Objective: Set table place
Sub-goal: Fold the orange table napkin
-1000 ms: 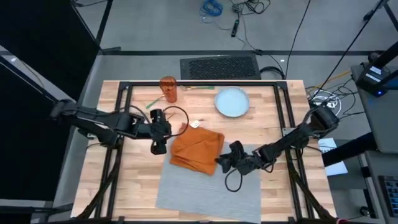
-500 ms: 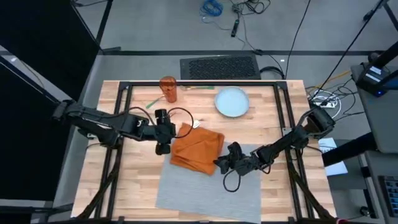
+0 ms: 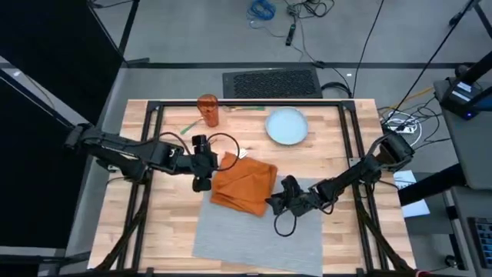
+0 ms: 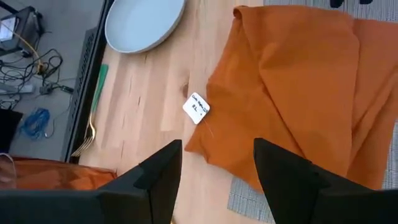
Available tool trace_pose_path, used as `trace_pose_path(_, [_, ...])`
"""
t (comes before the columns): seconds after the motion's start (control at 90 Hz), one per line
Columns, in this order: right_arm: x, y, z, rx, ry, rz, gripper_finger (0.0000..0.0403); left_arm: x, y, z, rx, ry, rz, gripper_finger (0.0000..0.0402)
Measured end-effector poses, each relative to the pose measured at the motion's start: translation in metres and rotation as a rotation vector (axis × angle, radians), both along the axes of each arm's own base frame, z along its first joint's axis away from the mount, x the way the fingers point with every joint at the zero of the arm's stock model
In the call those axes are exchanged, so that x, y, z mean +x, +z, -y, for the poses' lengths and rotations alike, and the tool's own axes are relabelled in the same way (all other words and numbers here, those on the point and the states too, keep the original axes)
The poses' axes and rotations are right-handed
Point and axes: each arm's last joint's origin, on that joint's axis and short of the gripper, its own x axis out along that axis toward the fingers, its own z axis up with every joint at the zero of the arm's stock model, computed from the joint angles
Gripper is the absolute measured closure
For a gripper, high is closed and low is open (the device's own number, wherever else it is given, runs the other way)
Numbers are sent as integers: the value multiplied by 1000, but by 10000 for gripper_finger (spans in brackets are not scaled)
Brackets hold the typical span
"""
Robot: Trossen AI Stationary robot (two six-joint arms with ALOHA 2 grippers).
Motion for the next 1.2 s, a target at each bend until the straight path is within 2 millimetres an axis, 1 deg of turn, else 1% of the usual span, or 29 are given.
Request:
trace_pose_path(0.144, [2,0,3,13,8,-7,255,0,0,0,0,0,0,217])
trace_pose_path(0.256, [3,0,6,10,3,-9,266,0,0,0,0,-1,-1,217])
trace_pose_path(0.744, [8,-2,17,22,16,-25,260,0,0,0,2,-6,-3,217])
trace_pose_path(0.811, [12,-6,17,37,32,-7,260,0,0,0,2,-6,-3,217])
trace_pose_path(0.867, [18,-12,16,56,52,10,259,0,0,0,0,-7,-4,217])
trace_pose_path(0.944, [31,-21,14,73,86,21,259,0,0,0,-5,-10,-4,217])
trace_pose_path(1.022, [45,-25,11,69,109,26,259,0,0,1,-15,-12,-3,217])
trace_pose_path(1.1, [53,-22,9,44,137,39,265,0,0,1,-20,-17,-6,217])
trace_pose_path(1.2, [54,-16,9,2,168,35,280,-1,0,3,-20,-22,-7,217])
